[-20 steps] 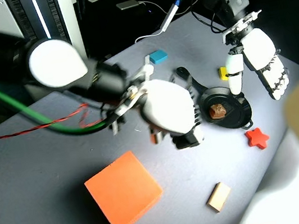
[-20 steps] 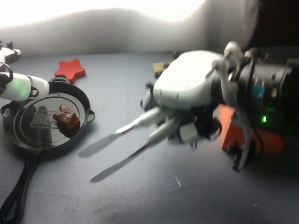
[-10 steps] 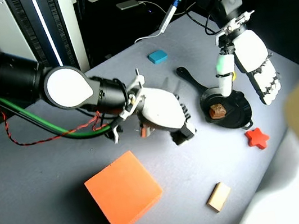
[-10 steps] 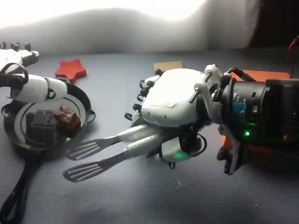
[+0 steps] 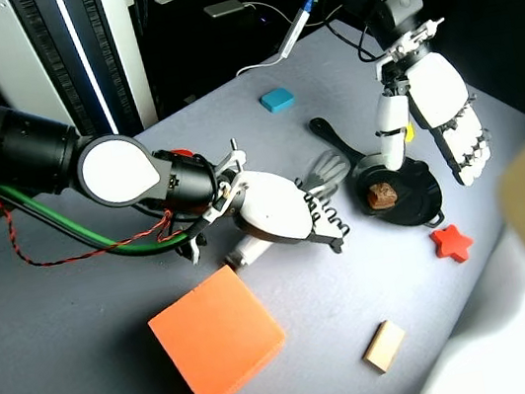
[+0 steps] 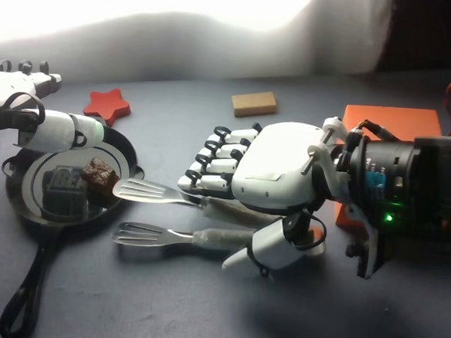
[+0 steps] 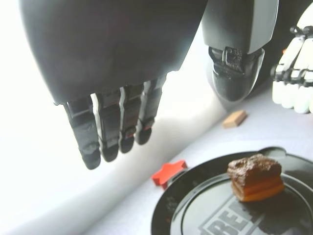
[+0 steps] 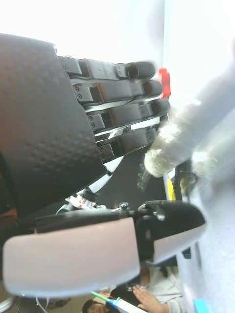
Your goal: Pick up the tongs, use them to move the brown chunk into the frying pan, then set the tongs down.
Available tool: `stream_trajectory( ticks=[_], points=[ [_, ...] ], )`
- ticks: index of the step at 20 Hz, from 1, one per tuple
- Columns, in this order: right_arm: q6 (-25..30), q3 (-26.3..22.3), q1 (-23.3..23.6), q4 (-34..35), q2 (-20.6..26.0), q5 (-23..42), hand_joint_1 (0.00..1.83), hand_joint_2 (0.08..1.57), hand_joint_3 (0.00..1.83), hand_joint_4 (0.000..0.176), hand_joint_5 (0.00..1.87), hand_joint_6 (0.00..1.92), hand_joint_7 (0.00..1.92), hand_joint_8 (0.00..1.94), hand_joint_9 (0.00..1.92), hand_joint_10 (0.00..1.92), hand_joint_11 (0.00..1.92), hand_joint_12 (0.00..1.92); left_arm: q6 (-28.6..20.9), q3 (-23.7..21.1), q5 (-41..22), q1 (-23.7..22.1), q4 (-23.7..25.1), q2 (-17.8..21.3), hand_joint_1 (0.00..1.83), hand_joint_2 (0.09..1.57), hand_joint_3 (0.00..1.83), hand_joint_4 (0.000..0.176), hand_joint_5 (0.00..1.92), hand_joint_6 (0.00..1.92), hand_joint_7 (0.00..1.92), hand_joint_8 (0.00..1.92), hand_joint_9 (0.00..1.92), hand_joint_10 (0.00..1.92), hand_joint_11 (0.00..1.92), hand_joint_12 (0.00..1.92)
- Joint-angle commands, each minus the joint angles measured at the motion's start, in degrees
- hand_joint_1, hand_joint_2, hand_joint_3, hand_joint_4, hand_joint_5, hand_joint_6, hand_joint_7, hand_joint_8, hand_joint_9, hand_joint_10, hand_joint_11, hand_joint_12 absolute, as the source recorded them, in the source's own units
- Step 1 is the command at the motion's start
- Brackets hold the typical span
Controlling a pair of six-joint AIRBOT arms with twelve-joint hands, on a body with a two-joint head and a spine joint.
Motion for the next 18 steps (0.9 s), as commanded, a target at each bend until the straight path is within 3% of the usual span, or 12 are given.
stream_trajectory(
  ticks=[1,6,10,11,12,13,14,15,16,17,18],
  points=[
    [-0.06,-0.72,0.37,0.30,0.60,3.94,0.13,1.04,0.00,0.000,0.00,0.00,0.00,0.00,0.00,0.00,0.00,0.00,0.02,0.11,-2.66,-0.60,2.66,0.74,0.00,1.24,0.00,0.000,0.00,0.00,0.01,0.00,0.00,0.00,0.00,0.00],
    [-0.05,-6.26,2.45,0.29,4.87,1.28,0.09,0.96,0.00,0.000,0.00,0.00,0.00,0.00,0.00,0.00,0.00,0.00,0.26,-0.61,-2.50,-1.53,2.69,0.74,0.00,1.24,0.00,0.000,0.01,0.00,0.02,0.00,0.00,0.00,0.00,0.00],
    [2.44,-12.97,6.46,0.27,10.29,-4.93,0.01,0.98,0.00,0.000,0.00,0.00,0.02,0.01,0.02,0.01,0.01,0.01,2.21,-1.87,-3.02,-4.33,2.68,0.79,0.00,1.24,0.00,0.000,0.01,0.00,0.03,0.01,0.00,0.00,0.00,0.00],
    [3.49,-14.85,7.57,0.26,11.87,-6.49,0.00,0.99,0.00,0.000,0.13,0.00,0.15,0.03,0.17,0.00,0.00,0.47,2.96,-2.48,-3.41,-4.87,2.68,0.77,0.00,1.24,0.00,0.000,0.03,0.01,0.04,0.01,0.01,0.01,0.00,0.00],
    [4.64,-17.31,9.05,0.27,13.90,-8.72,0.00,1.01,0.00,0.000,0.19,0.01,0.23,0.04,0.24,0.02,0.00,0.70,3.05,-3.34,-4.03,-4.98,2.63,0.77,0.00,1.25,0.01,0.000,0.05,0.02,0.05,0.02,0.02,0.01,0.00,0.00],
    [5.54,-19.81,10.41,0.27,15.96,-10.96,0.00,1.04,0.01,0.000,0.29,0.03,0.34,0.04,0.37,0.05,0.00,1.00,3.01,-4.21,-4.58,-5.08,2.63,0.77,0.00,1.25,0.00,0.000,0.13,0.01,0.11,0.02,0.08,0.01,0.00,0.11],
    [5.89,-22.97,11.99,0.29,18.54,-13.92,0.04,1.12,0.01,0.000,0.52,0.05,0.60,0.03,0.61,0.10,0.04,1.35,2.89,-5.32,-4.66,-5.34,2.22,0.77,0.00,1.26,0.00,0.000,0.20,0.02,0.20,0.02,0.17,0.03,0.00,0.35],
    [5.89,-24.88,13.11,0.30,20.13,-15.78,0.04,1.12,0.01,0.000,0.52,0.05,0.60,0.03,0.61,0.10,0.04,1.35,2.89,-6.13,-4.99,-5.54,2.17,0.77,0.00,1.26,0.00,0.000,0.20,0.02,0.20,0.02,0.17,0.03,0.00,0.35],
    [5.87,-28.30,14.83,0.31,22.88,-19.36,0.08,1.17,0.00,0.000,0.69,0.08,0.79,0.05,0.73,0.23,0.15,1.45,2.89,-7.24,-5.39,-5.81,1.99,0.77,0.00,1.27,0.00,0.000,0.31,0.05,0.36,0.06,0.30,0.10,0.00,0.72],
    [5.86,-30.49,16.21,0.32,24.63,-22.05,0.07,1.19,0.00,0.000,0.79,0.11,0.90,0.07,0.71,0.55,0.21,1.54,2.89,-8.02,-5.81,-5.96,1.88,0.77,0.00,1.29,0.01,0.000,0.37,0.07,0.46,0.10,0.37,0.16,0.00,0.99],
    [5.84,-32.44,17.57,0.32,26.19,-24.98,0.12,1.22,0.01,0.000,0.93,0.20,1.01,0.28,0.73,0.95,0.32,1.65,2.89,-8.65,-5.92,-6.01,1.88,0.76,0.02,1.31,0.01,0.000,0.52,0.19,0.54,0.45,0.29,0.91,0.00,1.48]
  ],
)
